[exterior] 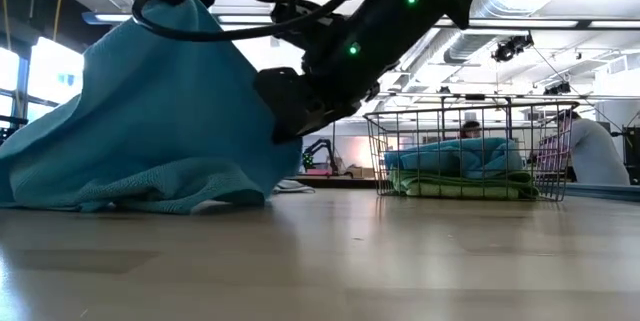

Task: Fold microfiber towels
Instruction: Fold the blue microfiber towel

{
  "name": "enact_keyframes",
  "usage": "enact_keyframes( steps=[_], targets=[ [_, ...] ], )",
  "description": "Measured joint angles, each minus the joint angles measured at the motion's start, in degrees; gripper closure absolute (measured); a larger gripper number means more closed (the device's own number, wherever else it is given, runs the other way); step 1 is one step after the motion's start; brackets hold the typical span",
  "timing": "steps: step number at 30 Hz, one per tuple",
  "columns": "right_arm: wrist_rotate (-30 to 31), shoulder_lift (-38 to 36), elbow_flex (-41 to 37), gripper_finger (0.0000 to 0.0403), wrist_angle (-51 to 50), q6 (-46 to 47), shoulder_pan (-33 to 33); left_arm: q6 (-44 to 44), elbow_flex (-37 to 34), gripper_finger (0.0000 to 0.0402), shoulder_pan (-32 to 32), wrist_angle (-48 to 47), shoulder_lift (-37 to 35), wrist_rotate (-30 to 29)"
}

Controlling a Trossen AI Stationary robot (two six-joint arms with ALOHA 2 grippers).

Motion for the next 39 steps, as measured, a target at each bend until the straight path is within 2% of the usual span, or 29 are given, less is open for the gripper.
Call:
enact_keyframes(
  steps=[5,12,18,21,25,30,34,39],
  targets=[
    [-0.01,-0.07,0.00,0.0288,-2.96,1.04,-0.07,-0.44,-0.02,0.0402,-1.14,-0.36,-0.27,0.05],
    [-1.54,-0.18,0.04,0.0394,-7.57,-1.42,0.86,-0.52,0.01,0.0401,-1.80,-3.12,-2.29,-0.84],
    [-5.98,-3.64,0.04,0.0399,-11.01,-1.75,2.59,-0.18,0.05,0.0401,-1.80,-13.04,-1.80,-6.07],
    [-5.04,-7.15,0.04,0.0400,-14.04,-2.03,3.55,0.58,-0.03,0.0401,-1.80,-15.72,-1.70,-9.08],
    [-3.98,-12.94,0.09,0.0402,-16.90,-2.56,4.65,7.97,0.00,0.0402,-1.93,-15.97,-1.73,-12.66],
    [-3.56,-20.11,0.09,0.0402,-22.86,-2.56,5.47,19.32,2.31,0.0401,-1.96,-16.99,-1.25,-22.68],
    [-3.49,-25.37,0.09,0.0402,-27.39,-1.50,5.65,26.98,7.21,0.0401,-1.96,-18.07,-1.13,-32.96],
    [-1.38,-30.45,0.11,0.0403,-31.01,-2.74,5.15,39.77,13.23,0.0401,-1.90,-18.21,-0.39,-42.87]
  ],
)
